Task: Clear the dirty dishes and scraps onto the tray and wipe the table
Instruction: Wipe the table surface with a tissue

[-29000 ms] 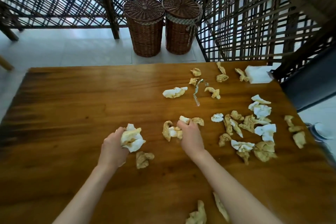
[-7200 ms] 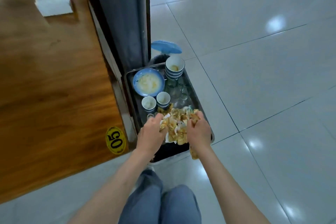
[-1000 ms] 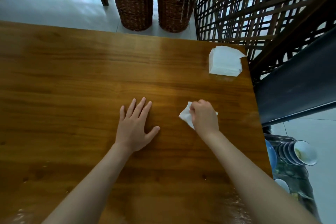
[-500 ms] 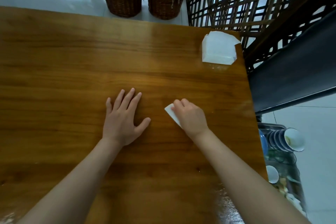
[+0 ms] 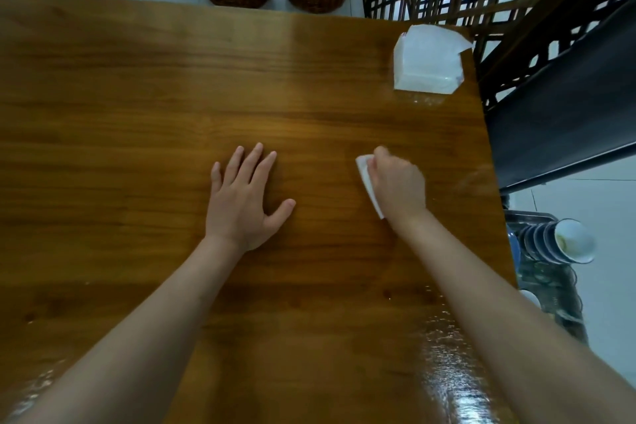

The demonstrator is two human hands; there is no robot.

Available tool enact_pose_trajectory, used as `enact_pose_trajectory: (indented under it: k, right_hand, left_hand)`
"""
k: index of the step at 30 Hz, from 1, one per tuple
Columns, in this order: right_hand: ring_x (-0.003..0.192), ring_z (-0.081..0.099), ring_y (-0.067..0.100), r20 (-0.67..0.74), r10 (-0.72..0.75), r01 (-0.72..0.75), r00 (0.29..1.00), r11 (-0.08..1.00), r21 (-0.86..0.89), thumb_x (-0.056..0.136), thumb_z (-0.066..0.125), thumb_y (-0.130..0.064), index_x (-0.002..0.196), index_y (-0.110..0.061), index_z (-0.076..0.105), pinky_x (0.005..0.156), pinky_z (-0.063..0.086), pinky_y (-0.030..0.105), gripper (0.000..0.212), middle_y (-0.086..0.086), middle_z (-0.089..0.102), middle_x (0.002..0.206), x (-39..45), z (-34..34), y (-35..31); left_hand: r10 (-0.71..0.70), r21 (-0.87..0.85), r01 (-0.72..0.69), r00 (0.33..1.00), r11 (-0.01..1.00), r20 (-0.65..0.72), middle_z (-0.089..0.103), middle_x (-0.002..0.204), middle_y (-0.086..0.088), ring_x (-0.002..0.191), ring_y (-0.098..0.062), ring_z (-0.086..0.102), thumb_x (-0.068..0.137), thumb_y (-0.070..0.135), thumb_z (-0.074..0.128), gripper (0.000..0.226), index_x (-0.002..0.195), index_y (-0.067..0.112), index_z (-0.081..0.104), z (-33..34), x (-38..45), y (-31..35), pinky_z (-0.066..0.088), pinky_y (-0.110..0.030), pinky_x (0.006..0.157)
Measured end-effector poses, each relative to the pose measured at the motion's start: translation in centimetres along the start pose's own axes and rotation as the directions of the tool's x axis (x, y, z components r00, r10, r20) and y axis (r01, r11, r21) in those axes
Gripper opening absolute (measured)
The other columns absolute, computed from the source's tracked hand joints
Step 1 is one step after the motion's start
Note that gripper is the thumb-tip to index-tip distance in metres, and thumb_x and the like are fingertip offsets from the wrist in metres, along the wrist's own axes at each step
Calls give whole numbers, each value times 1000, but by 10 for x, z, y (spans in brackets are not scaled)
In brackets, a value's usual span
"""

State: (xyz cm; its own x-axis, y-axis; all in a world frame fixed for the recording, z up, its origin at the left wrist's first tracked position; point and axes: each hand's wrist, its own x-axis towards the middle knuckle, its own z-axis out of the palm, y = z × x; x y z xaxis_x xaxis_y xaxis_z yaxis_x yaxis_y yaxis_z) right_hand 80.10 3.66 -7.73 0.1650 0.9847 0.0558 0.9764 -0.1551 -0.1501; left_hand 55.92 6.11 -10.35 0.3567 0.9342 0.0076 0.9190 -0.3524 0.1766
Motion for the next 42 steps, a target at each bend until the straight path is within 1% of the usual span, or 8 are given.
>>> enact_pose_trajectory:
  k: [4, 9, 16, 22, 29, 33, 37, 42]
  right_hand:
    - [42, 36, 10, -7, -145, 145, 989, 989, 23, 90, 59, -10, 71, -6, 54, 38, 14, 15, 21, 6, 52, 52, -7, -4, -4]
    - [50, 45, 15, -67, 198, -196, 978, 980, 27, 99, 40, -20, 83, -6, 53, 41, 21, 22, 25, 4, 47, 61, 10, -2, 9]
    - [37, 31, 7, 57, -82, 75, 995, 992, 106, 94, 53, -12, 65, -11, 47, 40, 13, 16, 29, -3, 38, 49, -71, -20, -26]
    - [39, 27, 2, 99, 95, -106, 991, 988, 110, 98, 45, -23, 72, -15, 47, 41, 15, 17, 27, -11, 31, 50, -124, -36, 12]
    - [40, 31, 0, -3, 250, -248, 968, 961, 123, 97, 48, -20, 78, -8, 54, 40, 17, 17, 24, -2, 47, 56, -137, -15, -4]
    - [38, 50, 13, 20, -81, 80, 997, 996, 45, 82, 70, -14, 73, -5, 60, 38, 25, 16, 17, 6, 59, 55, -150, -12, -31]
    - [35, 50, 12, 108, -463, 464, 880, 886, 16, 60, 86, -11, 74, -4, 63, 38, 26, 12, 28, 4, 58, 54, -150, -16, -22]
    - [37, 46, 15, -18, -37, 38, 999, 997, 72, 87, 64, -15, 69, -5, 57, 38, 15, 13, 21, 8, 57, 52, -132, -21, -28]
  left_hand:
    - [3, -13, -3, 1000, 1000, -12, 30, 152, -2, 142, -27, 19, 80, 68, 36, 76, 144, 27, 29, -1, -1, 1, 9, -49, 111]
    - [13, -30, -14, 999, 999, -40, 31, 151, -2, 141, -27, 20, 80, 68, 37, 75, 143, 27, 30, 1, 1, 1, 11, -50, 111]
    - [-15, 92, 8, 997, 996, 77, 23, 155, -2, 143, -28, 14, 82, 71, 26, 78, 146, 26, 23, -7, 0, 6, 9, -52, 112]
    - [44, -60, -45, 999, 997, -13, 40, 146, -4, 137, -26, 30, 88, 56, 32, 59, 136, 24, 44, -37, -75, 25, 8, -49, 111]
    - [29, 71, -39, 989, 997, 146, 39, 147, -9, 136, -31, 32, 81, 66, 34, 78, 142, 17, 37, -26, -167, 16, 14, -57, 109]
    - [23, 96, -39, 987, 995, 160, 35, 149, -6, 139, -29, 26, 81, 68, 33, 79, 144, 21, 31, -19, -168, 11, 9, -56, 109]
    - [15, 83, -26, 991, 996, 130, 35, 149, -5, 139, -28, 26, 81, 68, 35, 78, 144, 22, 31, -16, -168, 10, 6, -56, 109]
    - [11, 62, -18, 995, 998, 97, 35, 149, -4, 139, -28, 26, 81, 67, 36, 76, 143, 22, 33, -15, -167, 8, 6, -56, 109]
